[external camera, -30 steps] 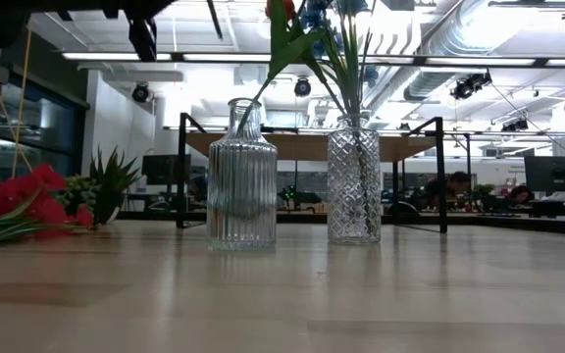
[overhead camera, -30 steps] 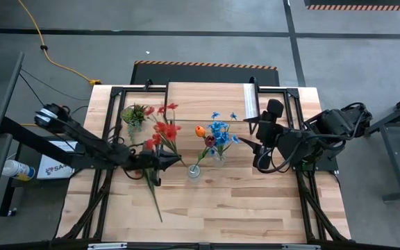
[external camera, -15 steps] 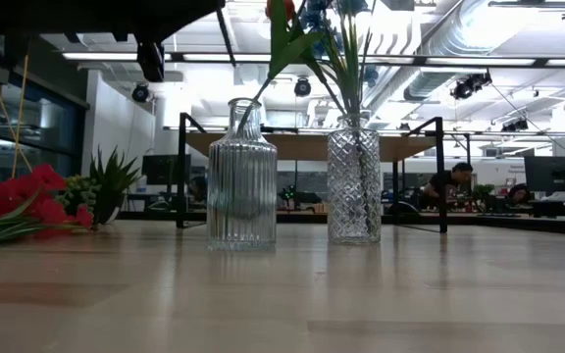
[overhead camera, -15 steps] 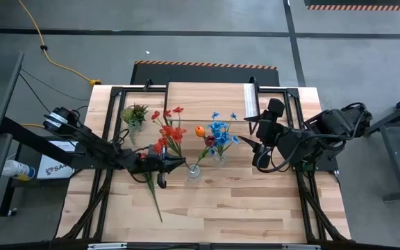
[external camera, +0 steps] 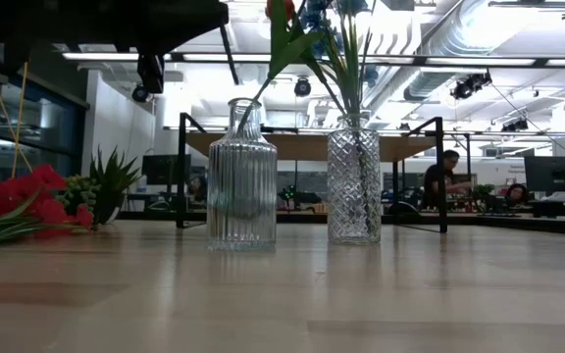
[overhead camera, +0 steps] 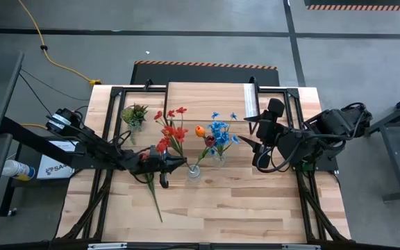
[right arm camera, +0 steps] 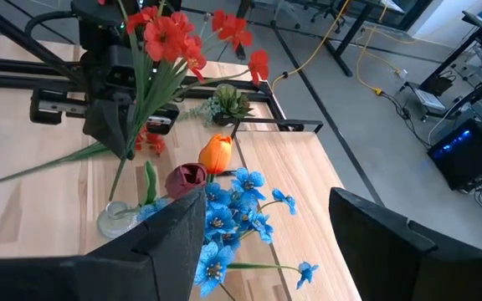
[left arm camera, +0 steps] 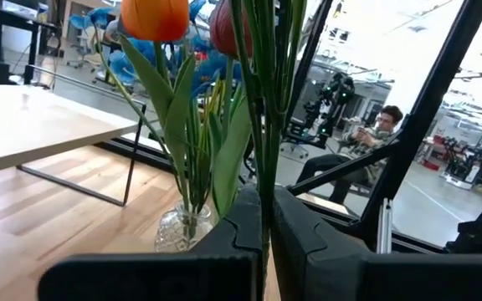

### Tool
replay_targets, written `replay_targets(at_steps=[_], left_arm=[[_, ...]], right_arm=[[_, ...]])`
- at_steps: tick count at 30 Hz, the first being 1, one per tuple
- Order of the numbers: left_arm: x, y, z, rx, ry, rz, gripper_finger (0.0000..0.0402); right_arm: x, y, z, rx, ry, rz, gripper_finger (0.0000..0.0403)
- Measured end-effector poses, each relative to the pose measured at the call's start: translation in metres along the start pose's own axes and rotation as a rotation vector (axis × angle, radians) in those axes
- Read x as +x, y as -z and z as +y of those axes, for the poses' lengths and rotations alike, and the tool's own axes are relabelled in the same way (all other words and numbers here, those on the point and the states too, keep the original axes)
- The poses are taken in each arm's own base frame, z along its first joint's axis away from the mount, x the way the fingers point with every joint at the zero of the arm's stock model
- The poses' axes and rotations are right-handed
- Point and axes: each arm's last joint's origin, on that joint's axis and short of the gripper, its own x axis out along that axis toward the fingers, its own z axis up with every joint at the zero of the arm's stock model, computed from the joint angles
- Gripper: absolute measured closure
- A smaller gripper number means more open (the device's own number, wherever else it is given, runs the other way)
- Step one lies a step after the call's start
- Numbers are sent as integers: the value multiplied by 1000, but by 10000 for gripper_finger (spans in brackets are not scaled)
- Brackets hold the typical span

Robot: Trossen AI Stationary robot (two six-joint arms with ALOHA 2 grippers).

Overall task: Pick and place flowers into a vace then onto a shelf
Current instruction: Put the right orange flowers into the bottom transparent vase

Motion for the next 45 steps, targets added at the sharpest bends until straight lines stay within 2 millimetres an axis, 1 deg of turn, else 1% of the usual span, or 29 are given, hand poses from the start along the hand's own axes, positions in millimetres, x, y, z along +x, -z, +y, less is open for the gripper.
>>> replay_targets(at_steps=[5, 13, 23, 27, 33, 35, 42, 45], left_arm=[[0, 0, 1, 7, -22, -4, 361], [7, -2, 10, 7, -4, -2, 361], [6, 1, 10, -24, 7, 26, 361], [8, 8, 11, -21, 1, 50, 361], [20, 18, 5, -33, 9, 72, 361], [22, 20, 5, -29, 13, 81, 361], [23, 23, 5, -60, 3, 88, 349], [23, 23, 5, -54, -1, 95, 357]], right_arm=[[0, 0, 0, 0, 0, 0, 158], [0, 0, 0, 5, 4, -1, 158], [0, 0, 0, 8, 11, -3, 158], [0, 0, 0, 8, 11, -3, 158], [0, 0, 0, 14, 11, -3, 158], [0, 0, 0, 16, 11, -3, 158], [0, 0, 0, 15, 7, -1, 158], [0, 0, 0, 15, 5, -1, 158]])
